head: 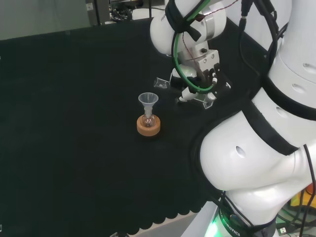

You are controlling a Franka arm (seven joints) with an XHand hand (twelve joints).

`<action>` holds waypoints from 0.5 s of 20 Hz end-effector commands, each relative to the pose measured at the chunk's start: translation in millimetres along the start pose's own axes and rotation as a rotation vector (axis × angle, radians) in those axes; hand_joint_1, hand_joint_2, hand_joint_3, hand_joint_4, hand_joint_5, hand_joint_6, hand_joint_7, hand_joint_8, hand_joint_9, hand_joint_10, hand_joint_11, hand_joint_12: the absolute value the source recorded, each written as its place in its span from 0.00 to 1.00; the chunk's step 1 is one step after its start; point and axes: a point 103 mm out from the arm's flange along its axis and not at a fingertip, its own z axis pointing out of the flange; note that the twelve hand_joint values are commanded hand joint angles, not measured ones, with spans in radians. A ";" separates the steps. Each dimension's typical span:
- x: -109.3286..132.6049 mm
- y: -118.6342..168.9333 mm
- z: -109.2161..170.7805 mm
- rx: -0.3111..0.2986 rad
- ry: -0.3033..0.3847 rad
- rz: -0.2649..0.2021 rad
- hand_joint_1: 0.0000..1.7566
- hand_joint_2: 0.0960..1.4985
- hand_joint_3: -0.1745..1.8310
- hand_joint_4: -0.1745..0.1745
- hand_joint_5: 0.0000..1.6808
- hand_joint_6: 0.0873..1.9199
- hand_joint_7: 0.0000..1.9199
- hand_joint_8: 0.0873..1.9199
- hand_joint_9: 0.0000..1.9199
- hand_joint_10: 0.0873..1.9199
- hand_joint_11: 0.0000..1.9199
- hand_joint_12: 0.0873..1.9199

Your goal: Pour the water from the graduated cylinder into the round-bottom flask.

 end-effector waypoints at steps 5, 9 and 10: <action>3.8 7.7 -5.8 0.068 -0.122 0.014 0.65 0.81 0.00 0.00 0.56 0.55 0.68 0.08 0.76 0.00 0.68 0.32; 5.3 6.7 -6.7 0.089 -0.154 0.016 0.65 0.81 0.00 0.00 0.56 0.56 0.68 0.08 0.76 0.00 0.68 0.32; 5.7 6.4 -7.0 0.094 -0.162 0.017 0.65 0.81 0.00 0.00 0.56 0.56 0.68 0.08 0.76 0.00 0.68 0.32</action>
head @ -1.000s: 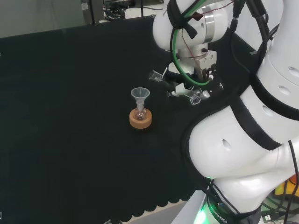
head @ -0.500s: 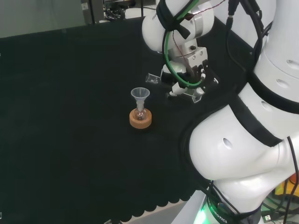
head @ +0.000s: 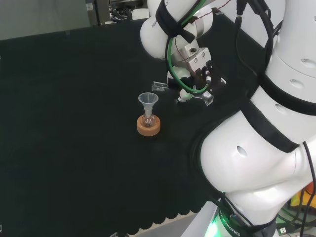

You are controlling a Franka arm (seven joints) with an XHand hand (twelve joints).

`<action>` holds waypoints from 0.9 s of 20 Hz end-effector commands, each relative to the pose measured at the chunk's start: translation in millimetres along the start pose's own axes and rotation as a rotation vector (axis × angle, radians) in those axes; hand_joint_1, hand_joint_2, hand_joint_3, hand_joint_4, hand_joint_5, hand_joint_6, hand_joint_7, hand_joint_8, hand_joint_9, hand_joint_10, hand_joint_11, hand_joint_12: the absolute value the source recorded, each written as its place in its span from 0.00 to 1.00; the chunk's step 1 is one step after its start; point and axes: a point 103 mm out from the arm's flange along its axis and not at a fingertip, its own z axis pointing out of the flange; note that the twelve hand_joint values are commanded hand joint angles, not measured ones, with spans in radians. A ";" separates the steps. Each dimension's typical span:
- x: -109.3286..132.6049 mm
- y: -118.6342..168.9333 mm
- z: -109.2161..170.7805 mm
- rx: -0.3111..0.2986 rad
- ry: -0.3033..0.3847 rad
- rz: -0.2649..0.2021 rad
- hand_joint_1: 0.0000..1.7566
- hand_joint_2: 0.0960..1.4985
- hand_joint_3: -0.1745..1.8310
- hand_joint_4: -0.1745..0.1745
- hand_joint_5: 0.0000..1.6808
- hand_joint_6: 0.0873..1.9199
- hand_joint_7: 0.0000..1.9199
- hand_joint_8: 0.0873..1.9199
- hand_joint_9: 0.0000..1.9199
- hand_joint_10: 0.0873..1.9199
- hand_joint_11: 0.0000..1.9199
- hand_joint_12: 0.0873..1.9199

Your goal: Pour the water from the graduated cylinder into the round-bottom flask.

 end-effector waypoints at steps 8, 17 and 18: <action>4.7 -1.0 -4.6 0.080 -0.085 0.013 0.65 0.81 0.00 0.00 0.56 0.56 0.68 0.08 0.76 0.00 0.68 0.32; 4.0 -3.6 -14.5 0.104 -0.148 0.046 0.65 0.81 0.00 0.00 0.56 0.56 0.68 0.08 0.75 0.00 0.67 0.32; 3.4 -3.6 -14.9 0.109 -0.146 0.048 0.65 0.81 0.00 0.00 0.56 0.56 0.68 0.08 0.75 0.00 0.67 0.32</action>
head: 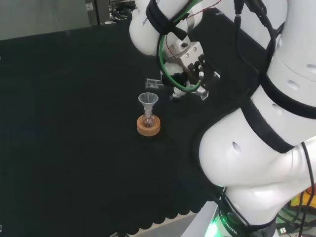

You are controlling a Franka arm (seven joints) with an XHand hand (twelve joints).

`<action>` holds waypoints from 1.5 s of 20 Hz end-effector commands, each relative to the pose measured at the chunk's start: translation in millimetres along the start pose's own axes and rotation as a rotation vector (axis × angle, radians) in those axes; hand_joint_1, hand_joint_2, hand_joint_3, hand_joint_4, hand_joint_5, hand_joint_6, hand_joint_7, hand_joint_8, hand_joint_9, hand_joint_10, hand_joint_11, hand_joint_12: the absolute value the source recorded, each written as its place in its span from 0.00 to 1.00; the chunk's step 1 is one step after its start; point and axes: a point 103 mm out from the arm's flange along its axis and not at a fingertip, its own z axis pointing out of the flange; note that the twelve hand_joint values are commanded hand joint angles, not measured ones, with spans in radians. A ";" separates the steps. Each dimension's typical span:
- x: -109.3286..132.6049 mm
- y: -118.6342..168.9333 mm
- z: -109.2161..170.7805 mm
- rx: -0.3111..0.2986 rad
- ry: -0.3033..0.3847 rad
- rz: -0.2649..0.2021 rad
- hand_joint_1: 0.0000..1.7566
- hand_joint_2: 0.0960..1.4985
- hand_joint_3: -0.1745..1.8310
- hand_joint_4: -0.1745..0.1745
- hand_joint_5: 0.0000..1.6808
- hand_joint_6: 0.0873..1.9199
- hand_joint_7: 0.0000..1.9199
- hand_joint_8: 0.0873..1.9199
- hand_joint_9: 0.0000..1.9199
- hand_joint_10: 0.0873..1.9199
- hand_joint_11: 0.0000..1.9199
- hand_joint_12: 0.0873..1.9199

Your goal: Pour the water from the graduated cylinder into the round-bottom flask.

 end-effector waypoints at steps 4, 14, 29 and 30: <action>-9.5 -3.7 15.8 0.125 -0.103 0.051 0.65 0.81 0.00 0.00 0.55 0.56 0.68 0.08 0.75 0.00 0.67 0.32; -11.1 -5.3 15.9 0.125 -0.099 0.057 0.65 0.81 0.00 0.00 0.55 0.56 0.67 0.08 0.75 0.00 0.67 0.32; -13.3 -10.2 10.2 0.110 -0.158 0.053 0.65 0.81 0.00 0.00 0.55 0.56 0.67 0.08 0.75 0.00 0.67 0.32; -12.6 -9.9 9.4 0.110 -0.164 0.053 0.65 0.81 0.00 0.00 0.55 0.56 0.67 0.08 0.75 0.00 0.67 0.32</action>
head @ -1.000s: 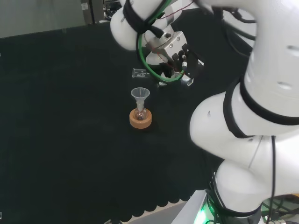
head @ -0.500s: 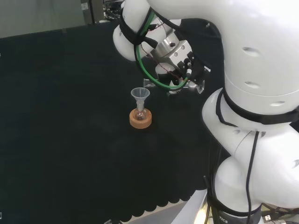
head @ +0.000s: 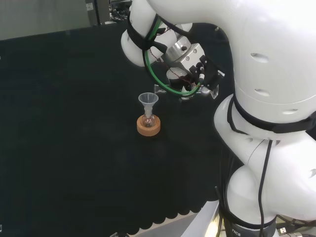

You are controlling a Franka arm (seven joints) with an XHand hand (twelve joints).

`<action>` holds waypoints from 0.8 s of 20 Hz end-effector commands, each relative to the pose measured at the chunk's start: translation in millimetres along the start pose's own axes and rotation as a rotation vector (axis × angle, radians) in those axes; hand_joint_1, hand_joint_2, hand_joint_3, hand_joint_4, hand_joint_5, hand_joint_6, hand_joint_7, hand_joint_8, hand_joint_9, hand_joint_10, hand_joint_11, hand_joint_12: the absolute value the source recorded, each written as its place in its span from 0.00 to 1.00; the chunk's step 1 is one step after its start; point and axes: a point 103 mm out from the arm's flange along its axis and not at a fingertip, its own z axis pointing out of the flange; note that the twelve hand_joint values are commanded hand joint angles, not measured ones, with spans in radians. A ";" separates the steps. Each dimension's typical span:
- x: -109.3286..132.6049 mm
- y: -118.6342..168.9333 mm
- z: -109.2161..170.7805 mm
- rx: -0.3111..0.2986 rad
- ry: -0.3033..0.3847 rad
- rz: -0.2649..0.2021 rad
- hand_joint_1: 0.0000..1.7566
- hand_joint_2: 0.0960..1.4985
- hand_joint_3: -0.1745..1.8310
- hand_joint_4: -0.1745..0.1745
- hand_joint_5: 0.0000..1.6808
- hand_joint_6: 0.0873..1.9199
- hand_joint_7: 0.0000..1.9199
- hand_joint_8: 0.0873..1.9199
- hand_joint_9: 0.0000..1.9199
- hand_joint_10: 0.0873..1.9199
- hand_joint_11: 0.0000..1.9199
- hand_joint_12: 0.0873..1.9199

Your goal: Pour the water from the graduated cylinder into the round-bottom flask.

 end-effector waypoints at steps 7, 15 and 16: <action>3.6 -1.2 -10.1 0.008 -0.082 0.007 0.65 0.81 0.00 0.00 0.55 0.56 0.67 0.08 0.75 0.00 0.67 0.33; 5.7 -1.7 -13.8 0.012 -0.131 0.012 0.65 0.81 0.00 0.00 0.55 0.56 0.67 0.08 0.75 0.00 0.67 0.33; 5.6 -1.9 -14.1 0.012 -0.137 0.014 0.65 0.81 0.00 0.00 0.55 0.56 0.67 0.08 0.75 0.00 0.67 0.33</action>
